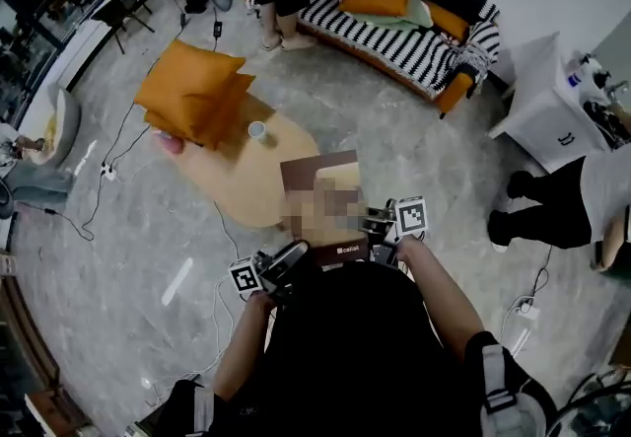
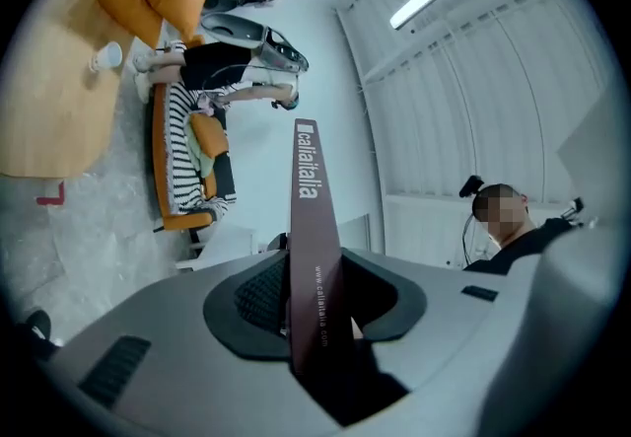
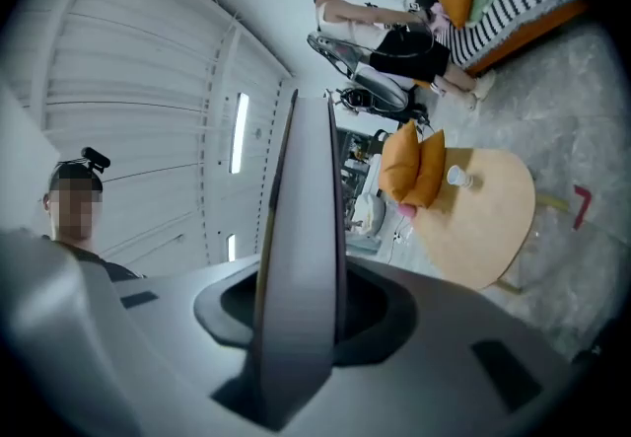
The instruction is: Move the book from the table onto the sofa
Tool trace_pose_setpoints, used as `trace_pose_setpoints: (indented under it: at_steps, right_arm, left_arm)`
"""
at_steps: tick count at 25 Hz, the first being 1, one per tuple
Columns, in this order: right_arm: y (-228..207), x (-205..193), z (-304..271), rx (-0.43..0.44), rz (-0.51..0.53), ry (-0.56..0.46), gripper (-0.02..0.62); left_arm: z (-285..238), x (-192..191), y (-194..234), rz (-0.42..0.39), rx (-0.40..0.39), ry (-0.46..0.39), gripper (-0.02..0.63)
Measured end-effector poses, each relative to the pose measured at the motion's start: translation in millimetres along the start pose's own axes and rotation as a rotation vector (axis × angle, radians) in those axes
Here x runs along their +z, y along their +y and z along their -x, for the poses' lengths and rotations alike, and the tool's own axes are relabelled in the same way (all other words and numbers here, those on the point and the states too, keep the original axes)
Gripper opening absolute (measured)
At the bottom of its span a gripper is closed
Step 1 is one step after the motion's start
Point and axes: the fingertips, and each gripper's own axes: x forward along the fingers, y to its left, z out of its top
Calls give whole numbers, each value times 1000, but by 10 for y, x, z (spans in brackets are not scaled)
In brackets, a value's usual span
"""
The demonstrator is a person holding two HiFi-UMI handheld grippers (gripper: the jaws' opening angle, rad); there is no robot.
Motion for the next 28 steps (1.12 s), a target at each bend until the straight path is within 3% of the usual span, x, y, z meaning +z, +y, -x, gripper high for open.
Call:
trace_pose_setpoints:
  at_steps: [5, 9, 20, 28]
  right_arm:
    - [266, 60, 722, 34, 23, -117, 156]
    - [287, 136, 1227, -3, 51, -216, 157]
    - [124, 25, 2285, -122, 53, -461, 158]
    - [-60, 377, 2762, -180, 21, -620, 158]
  left_arm:
    - [-572, -393, -64, 39, -97, 102, 147]
    - [-930, -564, -2, 18, -92, 199, 147]
    - [-1602, -869, 276, 112, -115, 396, 147]
    - [-2297, -844, 648, 150, -111, 571, 147]
